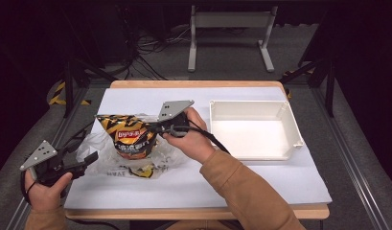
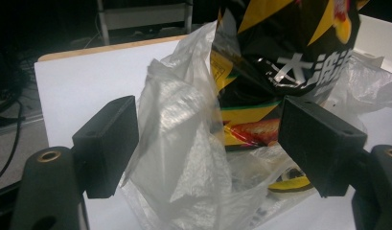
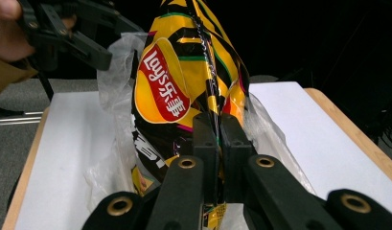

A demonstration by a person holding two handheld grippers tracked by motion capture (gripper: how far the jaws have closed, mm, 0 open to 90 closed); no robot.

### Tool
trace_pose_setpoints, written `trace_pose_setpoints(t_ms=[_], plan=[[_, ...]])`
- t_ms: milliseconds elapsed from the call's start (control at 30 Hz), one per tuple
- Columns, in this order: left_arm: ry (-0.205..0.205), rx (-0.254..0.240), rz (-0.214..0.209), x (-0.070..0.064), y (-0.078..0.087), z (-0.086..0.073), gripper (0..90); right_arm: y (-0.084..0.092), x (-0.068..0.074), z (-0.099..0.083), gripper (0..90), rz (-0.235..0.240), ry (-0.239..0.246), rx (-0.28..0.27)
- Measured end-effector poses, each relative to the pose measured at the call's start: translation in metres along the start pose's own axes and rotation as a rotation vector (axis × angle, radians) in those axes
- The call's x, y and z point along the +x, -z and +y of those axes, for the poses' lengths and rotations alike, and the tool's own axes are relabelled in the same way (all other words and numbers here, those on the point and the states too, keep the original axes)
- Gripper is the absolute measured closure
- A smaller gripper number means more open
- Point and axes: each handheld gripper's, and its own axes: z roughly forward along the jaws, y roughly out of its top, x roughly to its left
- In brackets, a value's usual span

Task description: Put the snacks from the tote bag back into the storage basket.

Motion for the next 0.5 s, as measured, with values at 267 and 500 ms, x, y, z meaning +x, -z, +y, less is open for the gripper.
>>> trace_pose_setpoints(t_ms=[267, 500], plan=[[-0.007, 0.013, 0.001, 0.000, -0.002, 0.000, 22.6, 0.010, 0.004, 0.015, 87.5, -0.001, 0.023, -0.038], [-0.012, 0.021, 0.001, -0.002, -0.005, 0.000, 22.9, 0.020, 0.006, 0.030, 87.5, -0.016, 0.055, -0.055]])
